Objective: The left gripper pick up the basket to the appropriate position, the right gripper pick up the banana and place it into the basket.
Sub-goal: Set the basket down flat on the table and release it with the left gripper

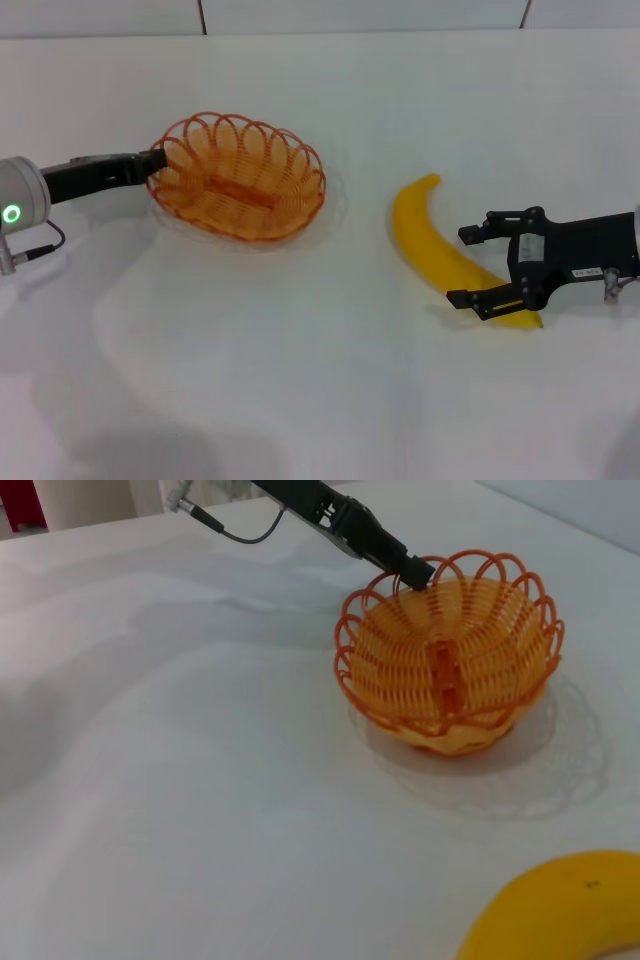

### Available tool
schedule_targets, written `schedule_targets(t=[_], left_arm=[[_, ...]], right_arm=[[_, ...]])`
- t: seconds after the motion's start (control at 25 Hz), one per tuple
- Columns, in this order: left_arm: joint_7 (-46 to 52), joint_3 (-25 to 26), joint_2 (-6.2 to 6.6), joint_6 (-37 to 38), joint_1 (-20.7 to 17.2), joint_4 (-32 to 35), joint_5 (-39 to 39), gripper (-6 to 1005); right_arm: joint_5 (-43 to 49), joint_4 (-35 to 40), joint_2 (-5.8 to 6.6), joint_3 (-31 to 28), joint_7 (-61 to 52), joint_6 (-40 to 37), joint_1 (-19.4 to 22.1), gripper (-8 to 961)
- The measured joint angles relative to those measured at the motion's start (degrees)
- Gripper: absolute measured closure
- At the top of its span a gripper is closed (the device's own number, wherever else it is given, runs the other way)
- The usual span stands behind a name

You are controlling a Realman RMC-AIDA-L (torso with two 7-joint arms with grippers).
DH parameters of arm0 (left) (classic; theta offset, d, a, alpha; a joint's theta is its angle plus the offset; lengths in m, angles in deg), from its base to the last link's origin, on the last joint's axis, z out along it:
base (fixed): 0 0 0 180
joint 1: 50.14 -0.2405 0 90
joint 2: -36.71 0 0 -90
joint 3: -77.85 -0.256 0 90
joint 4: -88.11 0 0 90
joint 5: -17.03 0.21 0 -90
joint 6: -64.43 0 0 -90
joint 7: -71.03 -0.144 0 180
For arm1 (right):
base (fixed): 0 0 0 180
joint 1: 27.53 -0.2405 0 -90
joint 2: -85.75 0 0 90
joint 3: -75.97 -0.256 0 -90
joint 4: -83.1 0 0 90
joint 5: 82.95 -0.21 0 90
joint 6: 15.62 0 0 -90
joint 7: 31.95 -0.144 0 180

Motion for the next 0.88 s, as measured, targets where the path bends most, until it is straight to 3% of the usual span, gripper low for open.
schedule_targets(t=[0.88], left_arm=[[-1.91, -0.2, -0.04, -1.51, 1.43, -4.27, -4.05, 953]], right_arm=[[-0.03, 0.56, -0.08, 0.0, -1.4, -0.17, 0.38, 81]])
